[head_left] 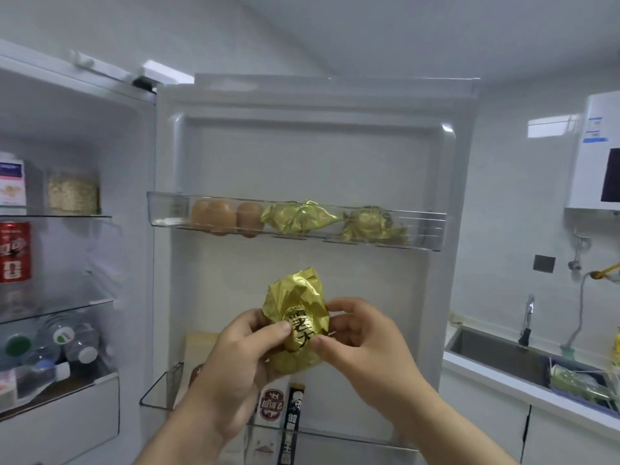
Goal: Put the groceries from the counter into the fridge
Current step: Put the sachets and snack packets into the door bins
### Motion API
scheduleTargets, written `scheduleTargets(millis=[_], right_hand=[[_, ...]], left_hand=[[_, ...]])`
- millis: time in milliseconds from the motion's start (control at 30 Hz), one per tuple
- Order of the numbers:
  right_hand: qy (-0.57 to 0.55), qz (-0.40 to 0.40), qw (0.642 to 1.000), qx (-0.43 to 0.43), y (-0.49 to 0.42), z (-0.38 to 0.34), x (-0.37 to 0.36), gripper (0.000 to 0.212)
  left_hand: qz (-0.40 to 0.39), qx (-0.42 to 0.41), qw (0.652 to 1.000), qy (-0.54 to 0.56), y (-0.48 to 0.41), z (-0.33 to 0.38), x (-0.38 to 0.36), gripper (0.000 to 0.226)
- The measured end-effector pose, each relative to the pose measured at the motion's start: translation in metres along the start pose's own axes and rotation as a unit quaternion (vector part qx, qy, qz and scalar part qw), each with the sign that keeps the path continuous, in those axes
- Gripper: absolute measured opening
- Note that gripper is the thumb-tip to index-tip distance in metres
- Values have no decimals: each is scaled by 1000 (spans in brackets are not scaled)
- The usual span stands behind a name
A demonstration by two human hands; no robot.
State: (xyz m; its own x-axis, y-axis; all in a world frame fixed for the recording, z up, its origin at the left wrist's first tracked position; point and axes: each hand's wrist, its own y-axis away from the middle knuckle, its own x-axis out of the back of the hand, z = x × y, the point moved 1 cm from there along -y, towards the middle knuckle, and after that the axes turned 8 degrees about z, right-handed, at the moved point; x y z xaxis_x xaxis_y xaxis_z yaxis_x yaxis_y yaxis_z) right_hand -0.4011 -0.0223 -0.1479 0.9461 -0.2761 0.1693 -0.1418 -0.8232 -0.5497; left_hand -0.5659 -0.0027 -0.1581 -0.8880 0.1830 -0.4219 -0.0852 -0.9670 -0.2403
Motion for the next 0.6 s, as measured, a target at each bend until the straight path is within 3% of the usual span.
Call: scheduleTargets(millis=[133, 333, 600], right_hand=[[-36, 32, 997, 66, -4, -11, 18, 38], [14, 80, 976, 201, -14, -31, 36, 27], [59, 77, 967, 236, -33, -65, 52, 42]], left_hand=[[-6, -23, 1000, 16, 1, 13, -22, 37], [-5, -79, 997, 20, -2, 34, -52, 31], [-38, -130, 989, 56, -5, 63, -83, 22]])
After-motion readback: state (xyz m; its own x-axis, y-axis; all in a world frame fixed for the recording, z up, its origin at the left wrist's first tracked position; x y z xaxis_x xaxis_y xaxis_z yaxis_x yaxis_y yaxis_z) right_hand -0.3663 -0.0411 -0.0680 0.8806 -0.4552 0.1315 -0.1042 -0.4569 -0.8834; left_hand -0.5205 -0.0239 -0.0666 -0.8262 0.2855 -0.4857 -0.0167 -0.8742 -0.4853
